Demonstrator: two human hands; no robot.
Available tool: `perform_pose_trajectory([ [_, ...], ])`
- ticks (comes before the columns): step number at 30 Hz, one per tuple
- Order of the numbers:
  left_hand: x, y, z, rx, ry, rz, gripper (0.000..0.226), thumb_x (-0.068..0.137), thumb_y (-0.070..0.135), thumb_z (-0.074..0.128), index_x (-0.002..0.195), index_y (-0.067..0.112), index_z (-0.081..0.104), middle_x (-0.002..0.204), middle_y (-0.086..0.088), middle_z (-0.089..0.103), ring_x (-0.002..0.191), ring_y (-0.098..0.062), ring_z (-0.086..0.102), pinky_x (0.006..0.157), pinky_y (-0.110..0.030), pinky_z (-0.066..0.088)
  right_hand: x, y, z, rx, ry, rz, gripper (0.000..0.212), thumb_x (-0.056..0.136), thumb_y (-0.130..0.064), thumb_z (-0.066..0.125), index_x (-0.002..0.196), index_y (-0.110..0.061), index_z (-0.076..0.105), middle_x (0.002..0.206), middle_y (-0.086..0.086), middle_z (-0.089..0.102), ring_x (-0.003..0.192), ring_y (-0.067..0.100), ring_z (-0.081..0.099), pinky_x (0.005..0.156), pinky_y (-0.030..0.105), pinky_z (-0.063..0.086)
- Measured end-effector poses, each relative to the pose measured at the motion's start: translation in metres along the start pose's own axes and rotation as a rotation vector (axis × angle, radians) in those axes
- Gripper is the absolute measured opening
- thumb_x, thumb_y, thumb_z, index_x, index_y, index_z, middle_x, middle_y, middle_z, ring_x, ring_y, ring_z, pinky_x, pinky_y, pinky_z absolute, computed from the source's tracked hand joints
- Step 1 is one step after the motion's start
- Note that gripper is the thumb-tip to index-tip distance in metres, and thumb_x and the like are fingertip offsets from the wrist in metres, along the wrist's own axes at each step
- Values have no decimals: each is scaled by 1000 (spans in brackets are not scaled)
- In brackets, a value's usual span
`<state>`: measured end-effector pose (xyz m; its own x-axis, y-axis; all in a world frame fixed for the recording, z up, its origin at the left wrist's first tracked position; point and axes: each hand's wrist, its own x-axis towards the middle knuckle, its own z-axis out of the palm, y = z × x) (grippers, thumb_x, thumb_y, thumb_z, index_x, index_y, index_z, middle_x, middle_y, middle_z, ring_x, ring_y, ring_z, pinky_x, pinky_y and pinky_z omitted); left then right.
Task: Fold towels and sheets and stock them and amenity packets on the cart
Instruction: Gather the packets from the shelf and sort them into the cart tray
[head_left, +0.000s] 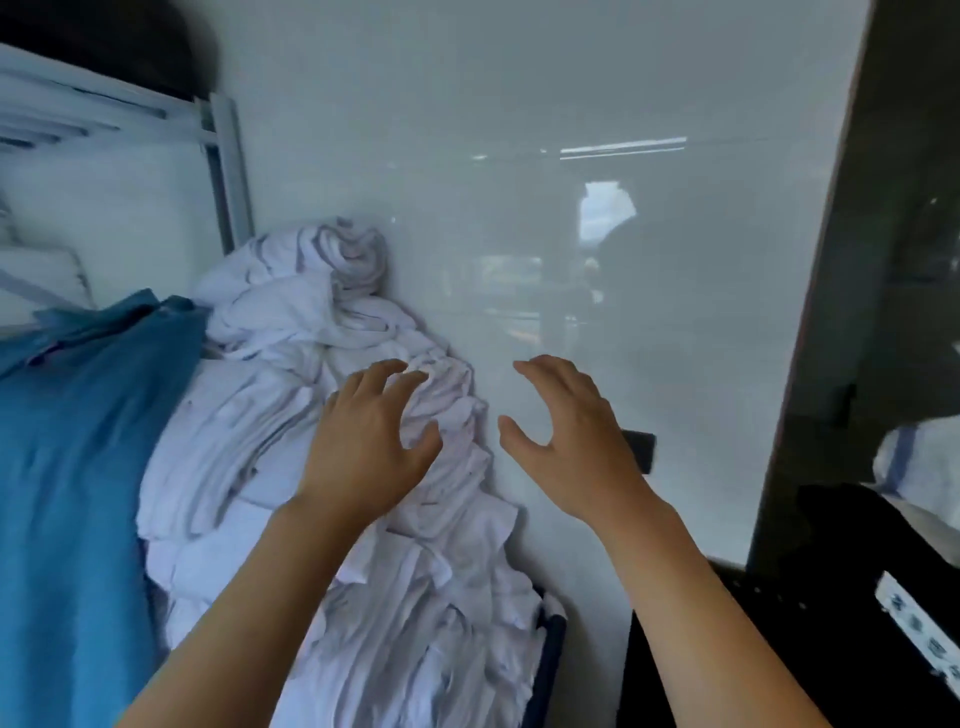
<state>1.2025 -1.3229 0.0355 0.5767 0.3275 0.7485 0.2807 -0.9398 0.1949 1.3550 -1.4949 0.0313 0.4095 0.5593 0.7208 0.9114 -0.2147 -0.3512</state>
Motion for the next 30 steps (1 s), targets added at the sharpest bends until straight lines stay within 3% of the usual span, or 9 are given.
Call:
perform_pose_trajectory([
  [9,-53,-134,-143,349,140,-265,58,87,48,61,138,22,61,144,-4,55,128,-31,52,103,-54,48,62,-151,115,245,-97,-275,59,94,-43,66,148,-21,52,155,-4,43,141,17,41,114,44,40],
  [17,-99,-240,-263,569,243,-391,56,89,42,66,140,22,58,145,-3,53,133,-30,47,108,-51,44,90,-294,207,346,-113,-451,69,89,-58,48,149,-23,51,157,-6,40,145,15,37,118,42,34],
  [23,-115,-314,-329,643,292,-450,63,86,52,47,140,22,58,145,-2,54,135,-30,47,108,-52,43,121,-386,260,392,-115,-542,67,91,-58,49,150,-27,48,157,-10,37,144,12,35,118,44,34],
  [30,-144,-396,-397,709,287,-527,55,88,39,70,139,21,60,146,-2,54,135,-31,47,107,-51,44,147,-480,322,446,-168,-607,63,94,-53,54,151,-27,46,159,-9,35,147,14,33,120,48,31],
])
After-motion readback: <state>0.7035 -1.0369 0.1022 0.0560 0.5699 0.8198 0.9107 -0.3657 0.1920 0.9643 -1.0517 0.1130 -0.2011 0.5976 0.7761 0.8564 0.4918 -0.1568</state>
